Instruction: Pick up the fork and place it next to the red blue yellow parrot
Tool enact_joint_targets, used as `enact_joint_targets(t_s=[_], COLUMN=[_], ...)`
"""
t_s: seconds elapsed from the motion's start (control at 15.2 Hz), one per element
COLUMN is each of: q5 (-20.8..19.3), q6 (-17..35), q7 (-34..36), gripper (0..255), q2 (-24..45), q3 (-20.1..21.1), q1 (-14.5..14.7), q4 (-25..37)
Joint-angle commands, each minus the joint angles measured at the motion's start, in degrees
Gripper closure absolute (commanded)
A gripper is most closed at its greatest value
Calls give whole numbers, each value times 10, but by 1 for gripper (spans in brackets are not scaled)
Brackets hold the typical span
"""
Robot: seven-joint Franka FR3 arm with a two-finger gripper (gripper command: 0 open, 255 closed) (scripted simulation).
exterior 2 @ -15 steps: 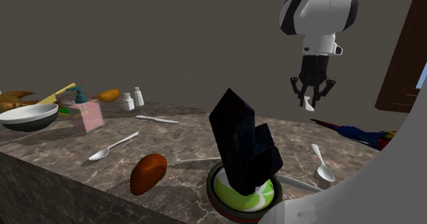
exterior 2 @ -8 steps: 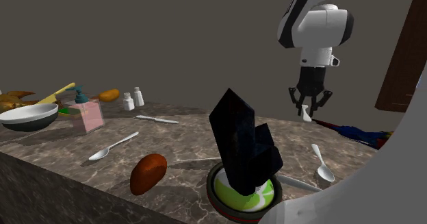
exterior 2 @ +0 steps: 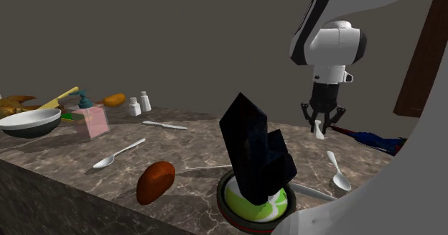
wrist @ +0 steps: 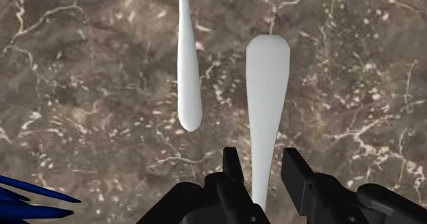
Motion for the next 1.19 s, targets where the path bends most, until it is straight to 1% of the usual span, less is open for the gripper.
enact_joint_targets(t_s=[0.0, 0.33, 0.86, 0.92, 1.12], q5=[-1, -3, -3, -3, -3], q6=[14, 51, 51, 51, 51], q7=[1, 3, 3, 3, 3], gripper=[255, 255, 255, 0, 0], q2=[9, 30, 30, 30, 30], q3=[0, -1, -1, -1, -1], q1=[0, 1, 1, 1, 1], q4=[-5, -20, -20, -20, -20])
